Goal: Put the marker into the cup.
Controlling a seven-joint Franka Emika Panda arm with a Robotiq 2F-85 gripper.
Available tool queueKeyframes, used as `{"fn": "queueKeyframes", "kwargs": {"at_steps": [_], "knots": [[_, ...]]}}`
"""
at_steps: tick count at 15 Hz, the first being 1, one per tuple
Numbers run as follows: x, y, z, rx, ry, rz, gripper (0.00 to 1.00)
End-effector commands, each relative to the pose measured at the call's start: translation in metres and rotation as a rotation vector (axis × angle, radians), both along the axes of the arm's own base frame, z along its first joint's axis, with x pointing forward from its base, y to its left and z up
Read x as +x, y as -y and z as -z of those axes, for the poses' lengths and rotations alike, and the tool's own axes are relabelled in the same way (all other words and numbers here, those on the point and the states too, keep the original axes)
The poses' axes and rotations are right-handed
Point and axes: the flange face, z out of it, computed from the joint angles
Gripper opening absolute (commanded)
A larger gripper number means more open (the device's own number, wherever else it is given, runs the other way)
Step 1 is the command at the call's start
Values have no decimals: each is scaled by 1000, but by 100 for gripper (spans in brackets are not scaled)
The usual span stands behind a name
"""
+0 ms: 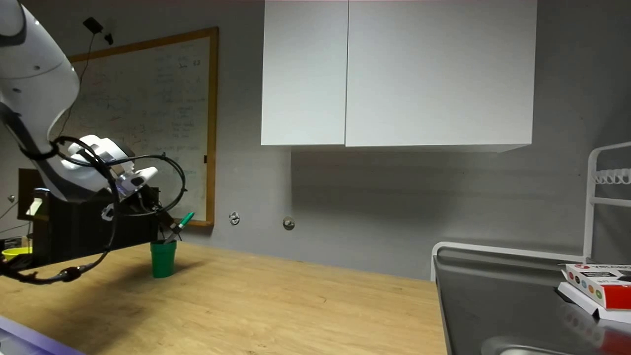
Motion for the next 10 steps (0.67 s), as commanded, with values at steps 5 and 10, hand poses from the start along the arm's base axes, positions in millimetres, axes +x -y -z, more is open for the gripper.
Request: {"fn": "queueKeyframes", "kwargs": {"at_steps": [5, 10], "knots": [[2, -7, 2, -71, 18, 4, 71], [5, -11, -4, -90, 11, 15, 100]]}}
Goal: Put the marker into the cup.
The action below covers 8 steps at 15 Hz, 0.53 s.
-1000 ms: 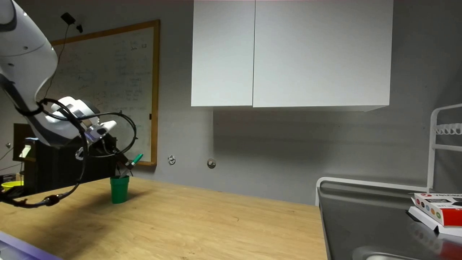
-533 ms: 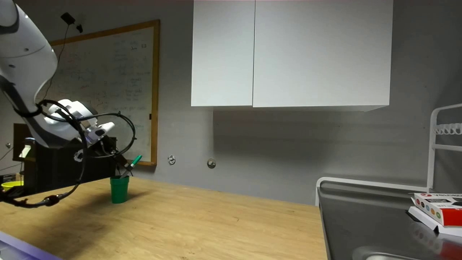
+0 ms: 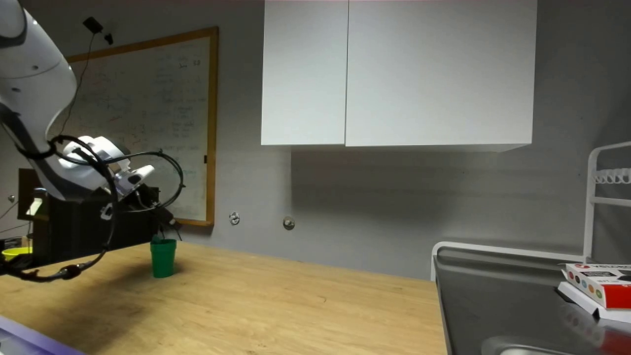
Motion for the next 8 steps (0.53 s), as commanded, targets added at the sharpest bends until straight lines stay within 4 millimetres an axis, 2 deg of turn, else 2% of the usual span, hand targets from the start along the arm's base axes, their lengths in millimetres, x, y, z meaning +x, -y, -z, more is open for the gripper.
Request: {"fn": "queueKeyframes", "kwargs": {"at_steps": [1, 6, 8], "knots": [[7, -6, -6, -9, -1, 17, 100], [8, -7, -43, 163, -106, 3, 100], [6, -3, -60, 245, -161, -62, 100]]}}
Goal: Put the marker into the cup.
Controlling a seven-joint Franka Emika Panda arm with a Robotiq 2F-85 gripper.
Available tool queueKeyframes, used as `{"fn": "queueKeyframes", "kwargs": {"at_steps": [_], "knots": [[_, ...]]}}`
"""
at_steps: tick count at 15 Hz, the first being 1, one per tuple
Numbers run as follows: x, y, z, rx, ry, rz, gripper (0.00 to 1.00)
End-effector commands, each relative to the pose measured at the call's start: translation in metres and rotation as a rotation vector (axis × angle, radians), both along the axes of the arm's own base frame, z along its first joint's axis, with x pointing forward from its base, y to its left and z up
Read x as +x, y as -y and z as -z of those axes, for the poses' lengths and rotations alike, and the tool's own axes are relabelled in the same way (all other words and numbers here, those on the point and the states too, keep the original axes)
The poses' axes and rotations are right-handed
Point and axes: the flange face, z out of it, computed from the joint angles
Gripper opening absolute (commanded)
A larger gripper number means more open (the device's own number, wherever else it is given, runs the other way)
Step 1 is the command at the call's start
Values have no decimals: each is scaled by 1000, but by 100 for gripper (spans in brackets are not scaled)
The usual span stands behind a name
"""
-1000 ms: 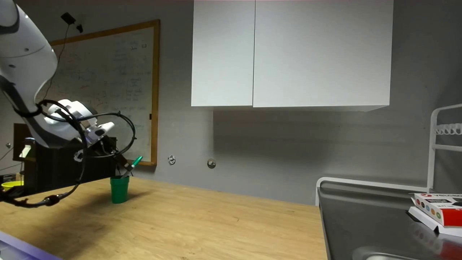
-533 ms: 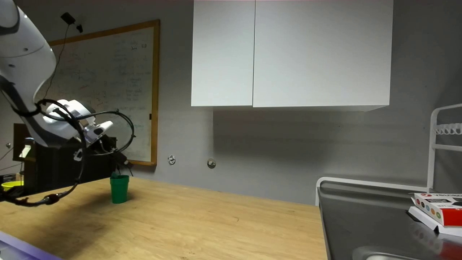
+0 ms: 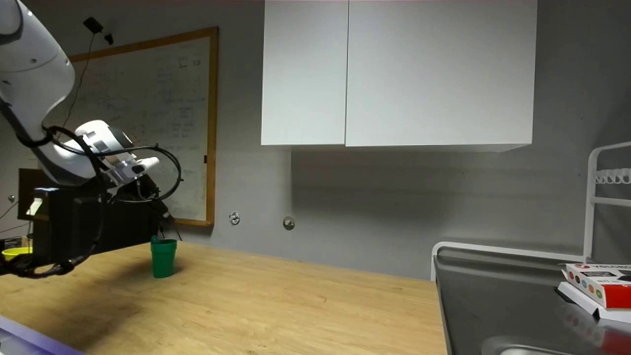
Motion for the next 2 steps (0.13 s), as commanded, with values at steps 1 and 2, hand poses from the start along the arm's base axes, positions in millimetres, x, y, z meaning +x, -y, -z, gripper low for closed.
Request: {"fn": "queueKeyframes", "kwargs": {"at_steps": [1, 2], "knots": [[-4, 6, -32, 127, -75, -86, 100], [-5, 10, -39, 166, -97, -101, 100]]}}
